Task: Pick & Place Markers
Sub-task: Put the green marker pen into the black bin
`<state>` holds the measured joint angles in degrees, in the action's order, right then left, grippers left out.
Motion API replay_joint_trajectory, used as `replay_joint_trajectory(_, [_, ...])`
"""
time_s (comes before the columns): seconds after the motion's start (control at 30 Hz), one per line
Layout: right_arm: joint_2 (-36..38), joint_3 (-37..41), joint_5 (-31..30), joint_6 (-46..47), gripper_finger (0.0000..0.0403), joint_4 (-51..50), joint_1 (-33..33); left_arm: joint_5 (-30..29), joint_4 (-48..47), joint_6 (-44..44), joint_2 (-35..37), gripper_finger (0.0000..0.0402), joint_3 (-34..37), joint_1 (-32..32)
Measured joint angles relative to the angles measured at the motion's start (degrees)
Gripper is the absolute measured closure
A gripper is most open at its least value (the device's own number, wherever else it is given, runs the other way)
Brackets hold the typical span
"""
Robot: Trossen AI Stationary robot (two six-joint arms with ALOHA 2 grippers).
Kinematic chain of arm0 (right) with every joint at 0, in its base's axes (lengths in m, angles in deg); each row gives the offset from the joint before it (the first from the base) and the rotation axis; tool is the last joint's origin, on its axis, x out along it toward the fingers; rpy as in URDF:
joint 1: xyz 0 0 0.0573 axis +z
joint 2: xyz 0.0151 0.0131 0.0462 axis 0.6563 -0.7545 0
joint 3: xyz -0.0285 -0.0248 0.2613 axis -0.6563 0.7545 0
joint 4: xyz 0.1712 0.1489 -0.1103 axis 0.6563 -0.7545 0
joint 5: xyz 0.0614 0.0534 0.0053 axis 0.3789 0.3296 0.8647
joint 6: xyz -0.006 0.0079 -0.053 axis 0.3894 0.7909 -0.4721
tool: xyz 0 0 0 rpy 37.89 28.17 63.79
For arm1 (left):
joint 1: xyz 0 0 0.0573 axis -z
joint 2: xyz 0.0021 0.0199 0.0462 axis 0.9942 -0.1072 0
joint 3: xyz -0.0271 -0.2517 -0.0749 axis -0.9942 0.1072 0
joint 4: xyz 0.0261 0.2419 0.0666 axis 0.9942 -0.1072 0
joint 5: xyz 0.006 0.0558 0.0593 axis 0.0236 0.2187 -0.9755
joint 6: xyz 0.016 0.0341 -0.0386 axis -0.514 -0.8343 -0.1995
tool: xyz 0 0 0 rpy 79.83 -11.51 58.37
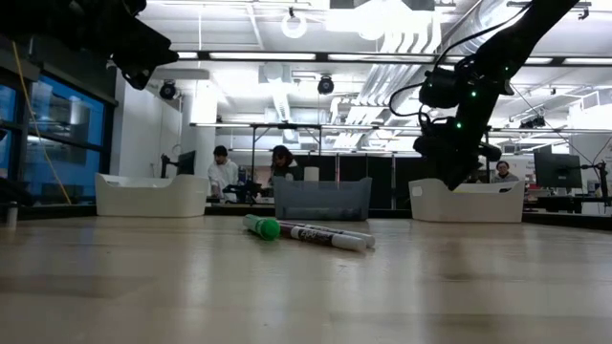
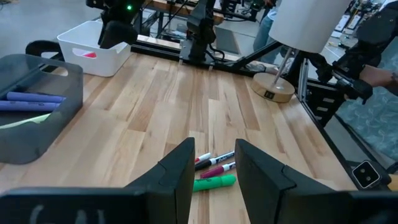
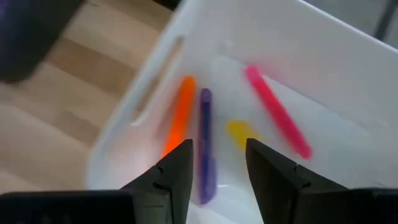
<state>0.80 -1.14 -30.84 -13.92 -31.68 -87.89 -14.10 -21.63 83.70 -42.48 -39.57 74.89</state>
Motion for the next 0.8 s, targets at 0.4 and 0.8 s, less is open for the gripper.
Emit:
replay_joint_trajectory(0.4, [0.00, -2.60, 2.64, -3.26, 0.0263, 1.08, 0.92, 0.13, -0.58, 0.02, -0.02, 0.0289, -0.01, 0.00])
replay_joint_trajectory(0.8, [0.02, -2.91, 6.10, -3.76, 0.0263, 3.37, 4.20, 0.11, -1.81, 0.02, -0.02, 0.0289, -0.01, -0.01])
